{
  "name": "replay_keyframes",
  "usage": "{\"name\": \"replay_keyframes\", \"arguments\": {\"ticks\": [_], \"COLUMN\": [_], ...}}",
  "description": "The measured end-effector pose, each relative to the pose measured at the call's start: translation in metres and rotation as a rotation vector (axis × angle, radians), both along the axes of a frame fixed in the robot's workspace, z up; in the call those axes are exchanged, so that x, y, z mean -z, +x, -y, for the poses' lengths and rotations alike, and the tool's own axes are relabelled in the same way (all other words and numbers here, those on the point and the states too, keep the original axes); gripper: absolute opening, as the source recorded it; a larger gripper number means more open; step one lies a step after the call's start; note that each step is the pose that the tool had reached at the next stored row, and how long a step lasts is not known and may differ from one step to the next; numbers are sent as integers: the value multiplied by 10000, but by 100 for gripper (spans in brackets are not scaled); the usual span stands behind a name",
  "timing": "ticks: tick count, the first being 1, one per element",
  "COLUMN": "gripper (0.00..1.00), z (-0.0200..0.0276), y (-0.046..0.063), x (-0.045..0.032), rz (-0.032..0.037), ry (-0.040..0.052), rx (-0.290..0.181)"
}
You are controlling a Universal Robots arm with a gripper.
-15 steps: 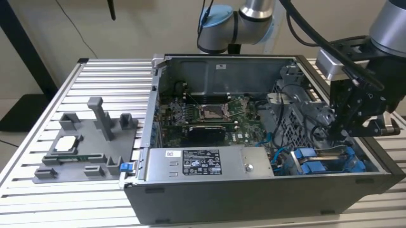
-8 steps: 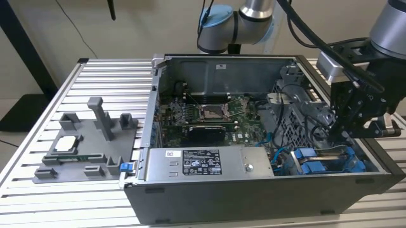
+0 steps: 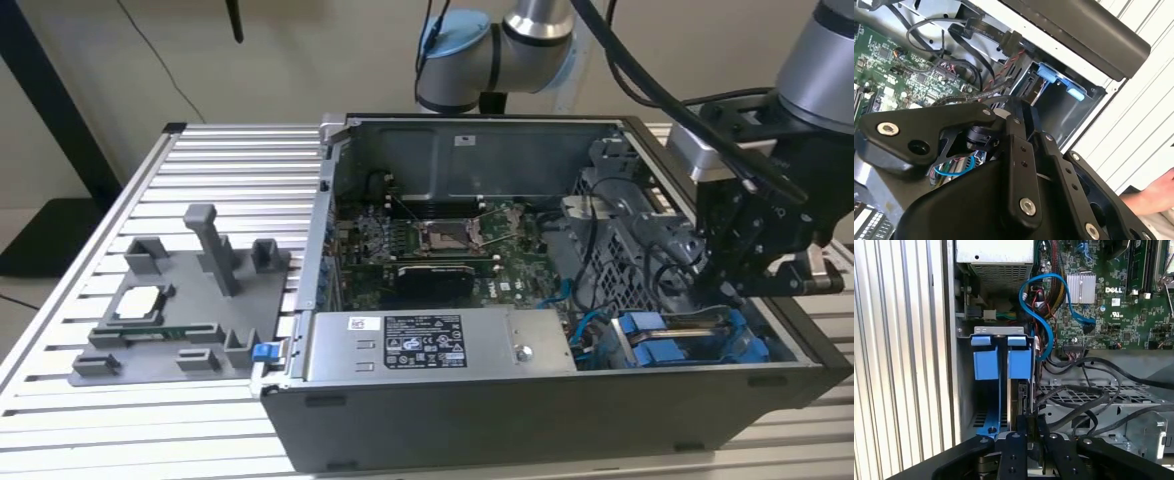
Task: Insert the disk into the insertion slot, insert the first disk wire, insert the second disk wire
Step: 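Insert the first disk wire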
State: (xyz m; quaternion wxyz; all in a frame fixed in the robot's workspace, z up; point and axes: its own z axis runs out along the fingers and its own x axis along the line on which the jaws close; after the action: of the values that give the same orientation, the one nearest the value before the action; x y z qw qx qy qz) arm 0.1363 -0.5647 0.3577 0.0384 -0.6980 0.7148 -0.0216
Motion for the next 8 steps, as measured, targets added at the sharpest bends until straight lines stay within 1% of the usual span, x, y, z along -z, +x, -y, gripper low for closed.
{"name": "replay_keyframes", "arguments": {"ticks": [5, 8], "gripper": [0, 0], "z": [0, -1], "y": [65, 86], "x": [61, 89], "rz": [4, 5], "ry": [-142, -169], "rx": [0, -12]}}
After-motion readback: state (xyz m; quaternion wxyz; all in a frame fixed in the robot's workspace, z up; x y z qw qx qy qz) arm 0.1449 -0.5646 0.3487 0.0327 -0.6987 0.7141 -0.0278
